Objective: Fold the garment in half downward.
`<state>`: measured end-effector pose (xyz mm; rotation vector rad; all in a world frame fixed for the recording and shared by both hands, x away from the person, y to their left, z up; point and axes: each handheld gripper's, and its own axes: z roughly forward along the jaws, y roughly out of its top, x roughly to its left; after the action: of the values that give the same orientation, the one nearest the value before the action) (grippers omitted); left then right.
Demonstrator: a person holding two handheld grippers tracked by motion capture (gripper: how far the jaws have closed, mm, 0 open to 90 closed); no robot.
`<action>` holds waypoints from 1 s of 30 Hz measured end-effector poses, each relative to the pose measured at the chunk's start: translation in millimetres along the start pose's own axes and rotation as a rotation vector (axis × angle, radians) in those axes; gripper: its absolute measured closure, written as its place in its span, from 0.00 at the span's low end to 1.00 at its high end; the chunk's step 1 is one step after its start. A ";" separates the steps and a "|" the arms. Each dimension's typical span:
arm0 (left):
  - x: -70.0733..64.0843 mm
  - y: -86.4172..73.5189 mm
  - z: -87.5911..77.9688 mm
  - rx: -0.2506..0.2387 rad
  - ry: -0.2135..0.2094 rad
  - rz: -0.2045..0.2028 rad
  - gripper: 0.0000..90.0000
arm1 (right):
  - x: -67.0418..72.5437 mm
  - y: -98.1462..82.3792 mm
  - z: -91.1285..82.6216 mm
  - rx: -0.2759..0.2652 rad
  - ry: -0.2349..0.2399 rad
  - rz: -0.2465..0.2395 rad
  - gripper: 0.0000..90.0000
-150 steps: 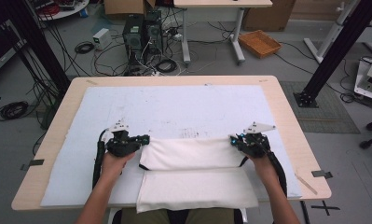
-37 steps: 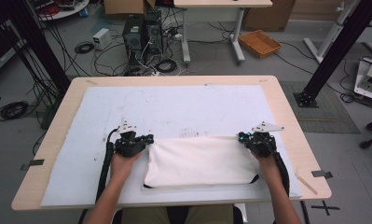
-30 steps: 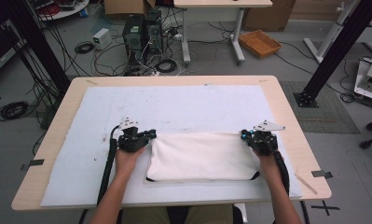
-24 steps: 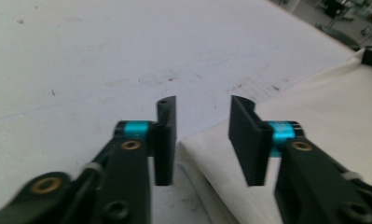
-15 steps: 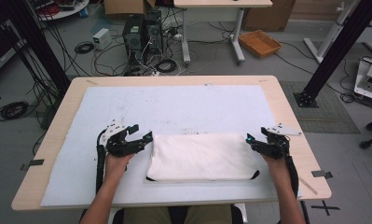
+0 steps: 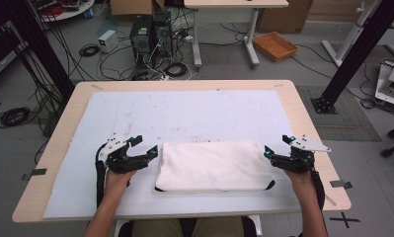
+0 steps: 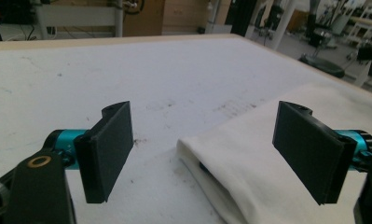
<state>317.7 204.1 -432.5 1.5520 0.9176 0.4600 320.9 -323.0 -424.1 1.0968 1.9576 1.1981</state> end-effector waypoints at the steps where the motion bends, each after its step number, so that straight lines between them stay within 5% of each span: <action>1: -0.2 -0.1 0.1 -0.001 0.002 -0.001 0.23 | 0.9 0.0 -0.2 0.003 -0.003 0.002 0.22; 30: -2.8 -1.9 -1.4 0.016 0.040 -0.020 0.23 | 8.6 -0.4 -2.8 0.016 0.016 -0.018 0.22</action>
<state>314.5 202.8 -433.5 1.5514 0.9689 0.4725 314.4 -316.8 -423.8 1.0786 1.9886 1.1873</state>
